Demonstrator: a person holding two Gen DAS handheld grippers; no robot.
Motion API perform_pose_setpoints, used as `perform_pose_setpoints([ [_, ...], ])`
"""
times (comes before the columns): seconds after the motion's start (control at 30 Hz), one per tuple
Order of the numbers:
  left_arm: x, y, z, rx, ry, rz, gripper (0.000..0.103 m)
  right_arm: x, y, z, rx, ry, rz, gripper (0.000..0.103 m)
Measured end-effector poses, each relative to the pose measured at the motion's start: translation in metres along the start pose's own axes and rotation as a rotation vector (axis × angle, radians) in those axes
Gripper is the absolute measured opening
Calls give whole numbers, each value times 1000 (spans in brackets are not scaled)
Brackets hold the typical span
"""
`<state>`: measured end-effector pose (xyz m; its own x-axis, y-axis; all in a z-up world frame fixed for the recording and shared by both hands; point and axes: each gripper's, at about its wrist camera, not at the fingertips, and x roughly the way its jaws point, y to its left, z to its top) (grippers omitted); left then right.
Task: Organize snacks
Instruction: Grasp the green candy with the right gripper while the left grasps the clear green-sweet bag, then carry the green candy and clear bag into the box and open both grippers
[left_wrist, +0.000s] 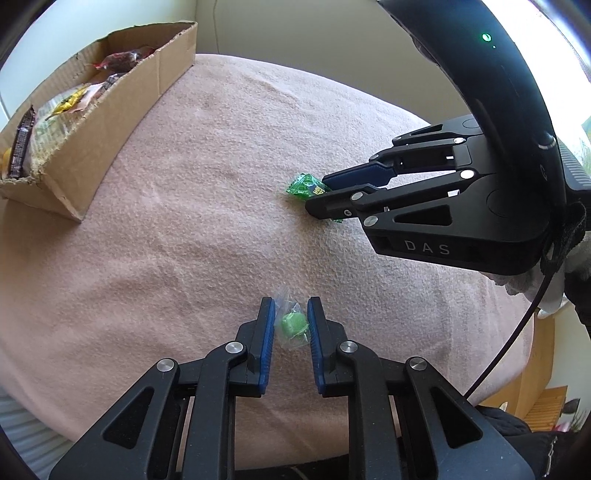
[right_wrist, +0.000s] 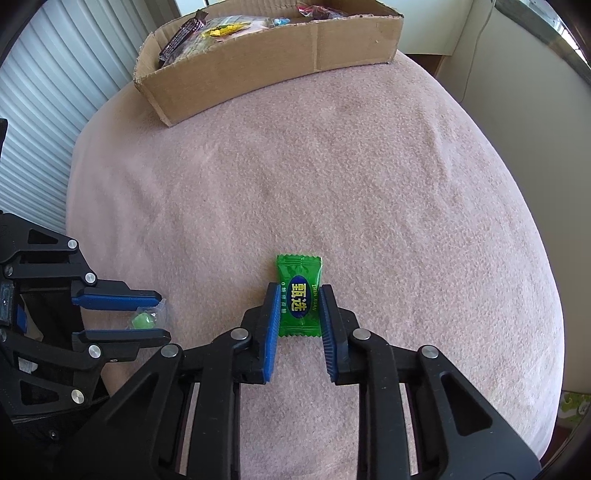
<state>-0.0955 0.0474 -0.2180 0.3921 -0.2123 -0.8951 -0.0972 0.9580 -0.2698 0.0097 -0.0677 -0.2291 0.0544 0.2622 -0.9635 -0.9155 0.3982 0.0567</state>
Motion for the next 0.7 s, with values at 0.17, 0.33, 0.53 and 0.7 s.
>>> perform_pose_setpoints([
  [0.17, -10, 5, 1, 11, -1, -5, 16, -7, -3, 4, 15, -8, -4, 21],
  [0.33, -11, 2, 1, 36, 17, -14, 16, -13, -9, 6, 34, -13, -7, 21],
  [0.53, -11, 3, 10, 18, 5, -18, 16, -22, -16, 8, 71, -30, -4, 21],
  [0.7, -31, 10, 30, 39, -21, -22, 16, -37, -19, 20, 90, -52, -13, 21],
])
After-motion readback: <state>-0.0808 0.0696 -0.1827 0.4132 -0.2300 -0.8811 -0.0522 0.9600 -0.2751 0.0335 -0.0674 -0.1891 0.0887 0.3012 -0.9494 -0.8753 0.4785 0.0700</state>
